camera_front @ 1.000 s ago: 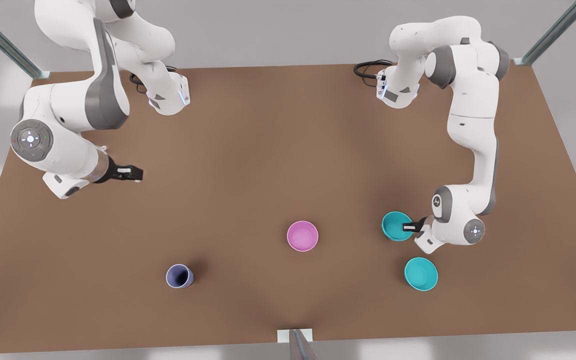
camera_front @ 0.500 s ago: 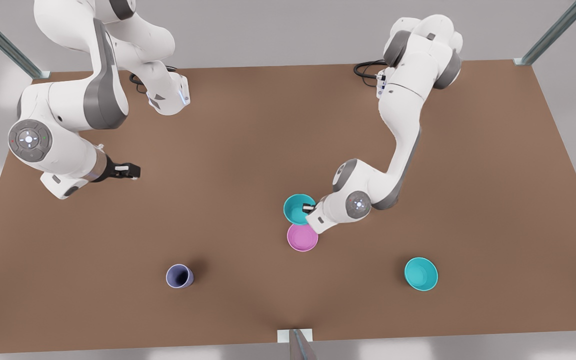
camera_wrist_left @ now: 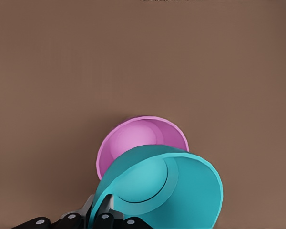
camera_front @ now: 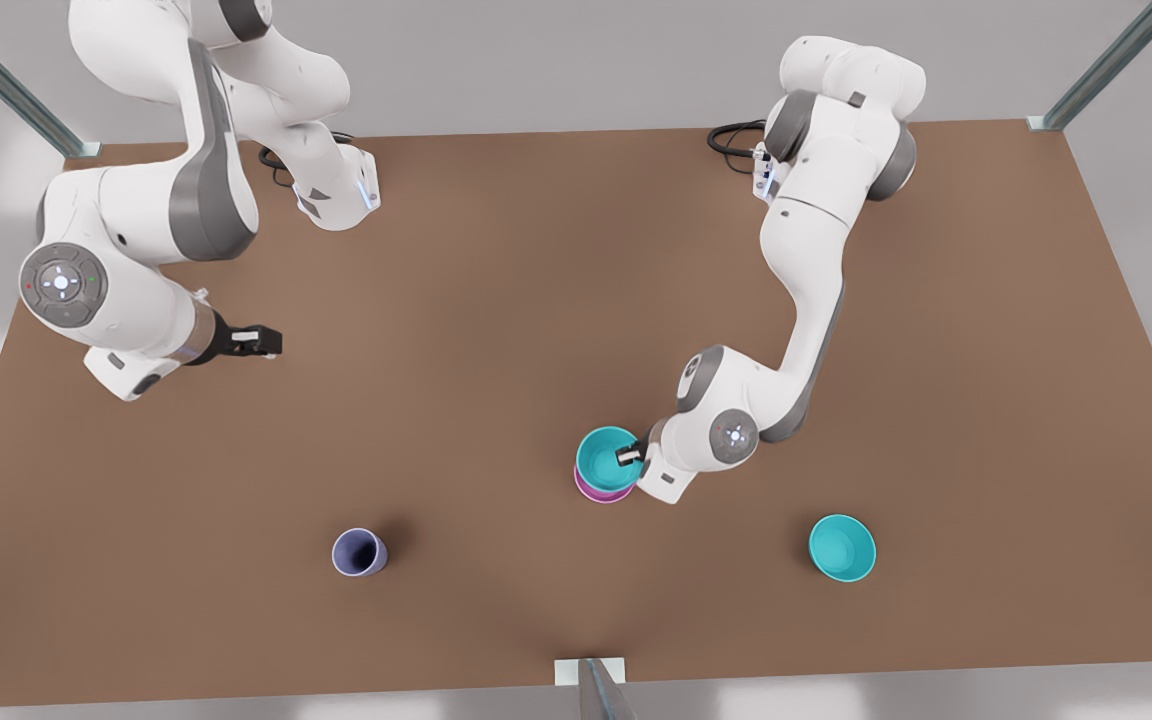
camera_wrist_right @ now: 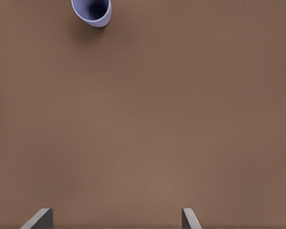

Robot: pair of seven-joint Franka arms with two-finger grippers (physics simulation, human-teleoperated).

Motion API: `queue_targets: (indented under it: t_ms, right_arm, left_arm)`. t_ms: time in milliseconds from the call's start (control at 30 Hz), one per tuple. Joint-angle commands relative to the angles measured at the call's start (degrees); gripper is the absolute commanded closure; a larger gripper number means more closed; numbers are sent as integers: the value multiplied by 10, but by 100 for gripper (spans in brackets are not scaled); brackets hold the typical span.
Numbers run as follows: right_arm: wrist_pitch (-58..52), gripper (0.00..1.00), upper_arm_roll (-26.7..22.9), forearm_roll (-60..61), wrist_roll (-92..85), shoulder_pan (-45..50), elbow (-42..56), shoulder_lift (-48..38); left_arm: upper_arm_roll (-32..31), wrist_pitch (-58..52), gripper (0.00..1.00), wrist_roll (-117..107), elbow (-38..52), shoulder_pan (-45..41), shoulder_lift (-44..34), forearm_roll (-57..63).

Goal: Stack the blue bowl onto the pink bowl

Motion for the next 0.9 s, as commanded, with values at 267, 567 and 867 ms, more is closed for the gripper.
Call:
queue_targets:
  t_ms: [267,567,867]
  right_arm:
    - [-9,0,0,1,-10,0,18,14]
    - [-10,0,0,1,-10,0,22,14]
    - [-11,0,-1,1,-10,-2,26,14]
  left_arm:
    - [-2,13,79,-150,2,0,14,-4]
    - [-4,30,79,-151,3,-3,20,-4]
    - [-4,22,0,-150,2,7,22,-2]
